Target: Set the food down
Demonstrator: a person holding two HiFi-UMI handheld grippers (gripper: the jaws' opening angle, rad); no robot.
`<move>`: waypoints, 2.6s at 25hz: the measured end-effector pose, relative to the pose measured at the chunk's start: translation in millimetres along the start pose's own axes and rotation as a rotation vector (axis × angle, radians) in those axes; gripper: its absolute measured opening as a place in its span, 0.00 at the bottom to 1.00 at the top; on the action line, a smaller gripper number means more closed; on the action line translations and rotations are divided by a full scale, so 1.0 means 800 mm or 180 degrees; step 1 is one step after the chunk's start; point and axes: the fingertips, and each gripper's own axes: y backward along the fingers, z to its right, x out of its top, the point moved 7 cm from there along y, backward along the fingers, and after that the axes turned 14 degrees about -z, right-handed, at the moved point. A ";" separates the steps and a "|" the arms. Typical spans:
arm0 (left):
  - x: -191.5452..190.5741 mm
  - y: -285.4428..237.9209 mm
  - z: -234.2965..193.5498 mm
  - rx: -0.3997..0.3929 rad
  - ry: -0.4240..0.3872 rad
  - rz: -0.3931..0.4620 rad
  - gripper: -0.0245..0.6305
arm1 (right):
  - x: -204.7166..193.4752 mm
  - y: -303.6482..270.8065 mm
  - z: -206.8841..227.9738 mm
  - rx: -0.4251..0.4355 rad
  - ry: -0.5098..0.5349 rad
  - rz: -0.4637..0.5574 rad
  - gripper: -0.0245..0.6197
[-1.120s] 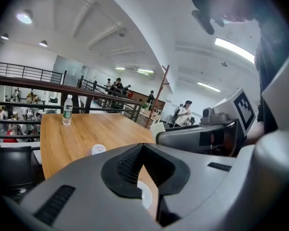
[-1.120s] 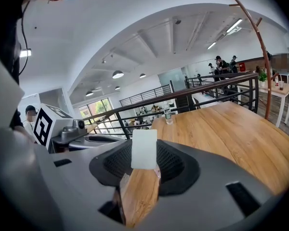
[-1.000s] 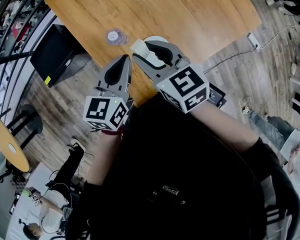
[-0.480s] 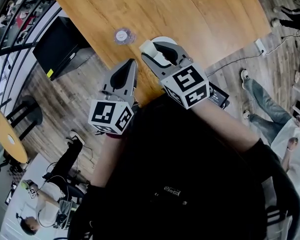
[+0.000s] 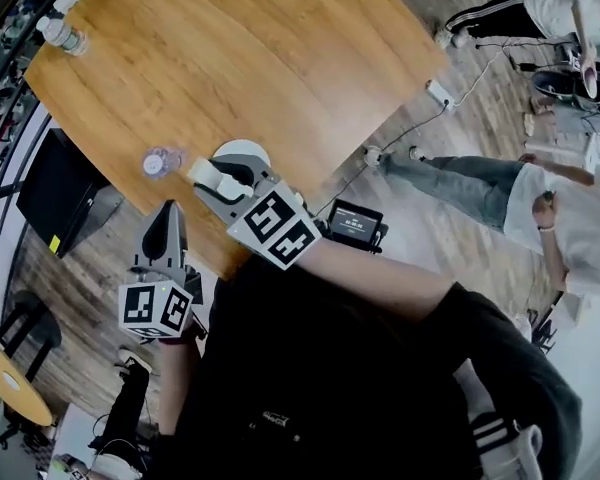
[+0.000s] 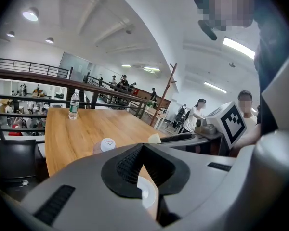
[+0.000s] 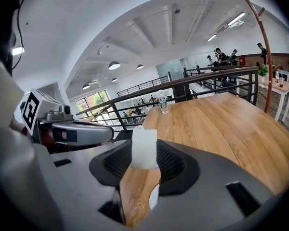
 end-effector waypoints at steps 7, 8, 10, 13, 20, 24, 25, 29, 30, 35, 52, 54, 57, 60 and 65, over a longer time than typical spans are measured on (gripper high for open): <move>0.012 -0.024 0.026 -0.0164 -0.0061 -0.0054 0.05 | -0.014 0.005 0.025 -0.0101 -0.0088 -0.0163 0.30; 0.010 -0.022 0.027 -0.0166 -0.0072 -0.0075 0.05 | -0.018 0.000 0.023 -0.0104 -0.0099 -0.0182 0.30; 0.009 -0.022 0.027 -0.0155 -0.0080 -0.0094 0.05 | -0.022 -0.009 0.024 -0.0123 -0.0085 -0.0215 0.30; 0.003 -0.021 0.033 -0.0154 -0.0080 -0.0132 0.05 | -0.032 -0.015 0.028 -0.0155 -0.0089 -0.0285 0.30; -0.002 -0.018 0.034 -0.0110 -0.0079 -0.0188 0.05 | -0.048 -0.033 0.041 -0.0223 -0.0128 -0.0416 0.30; -0.006 -0.018 0.034 -0.0090 -0.0058 -0.0206 0.05 | -0.058 -0.042 0.047 -0.0264 -0.0153 -0.0487 0.30; -0.007 -0.016 0.034 -0.0083 -0.0057 -0.0212 0.05 | -0.061 -0.045 0.047 -0.0270 -0.0158 -0.0503 0.30; -0.010 -0.016 0.033 -0.0054 -0.0051 -0.0238 0.05 | -0.070 -0.055 0.051 -0.0288 -0.0171 -0.0576 0.30; -0.010 -0.017 0.033 -0.0047 -0.0046 -0.0242 0.05 | -0.074 -0.057 0.053 -0.0293 -0.0182 -0.0606 0.30; -0.010 -0.017 0.037 -0.0010 -0.0036 -0.0253 0.05 | -0.091 -0.070 0.066 -0.0354 -0.0182 -0.0743 0.30; -0.020 -0.004 0.026 0.0163 0.0068 -0.0268 0.05 | -0.146 -0.131 0.090 -0.0416 -0.0024 -0.1380 0.30; -0.020 -0.003 0.025 0.0178 0.0087 -0.0265 0.05 | -0.150 -0.135 0.091 -0.0422 0.0017 -0.1467 0.30; -0.020 -0.001 0.021 0.0195 0.0108 -0.0250 0.05 | -0.158 -0.143 0.097 -0.0456 0.0074 -0.1575 0.30; -0.027 0.001 0.011 0.0218 0.0119 -0.0264 0.05 | -0.167 -0.156 0.099 -0.0475 0.0103 -0.1647 0.30; -0.029 0.002 0.008 0.0242 0.0136 -0.0265 0.05 | -0.179 -0.167 0.099 -0.0485 0.0171 -0.1780 0.30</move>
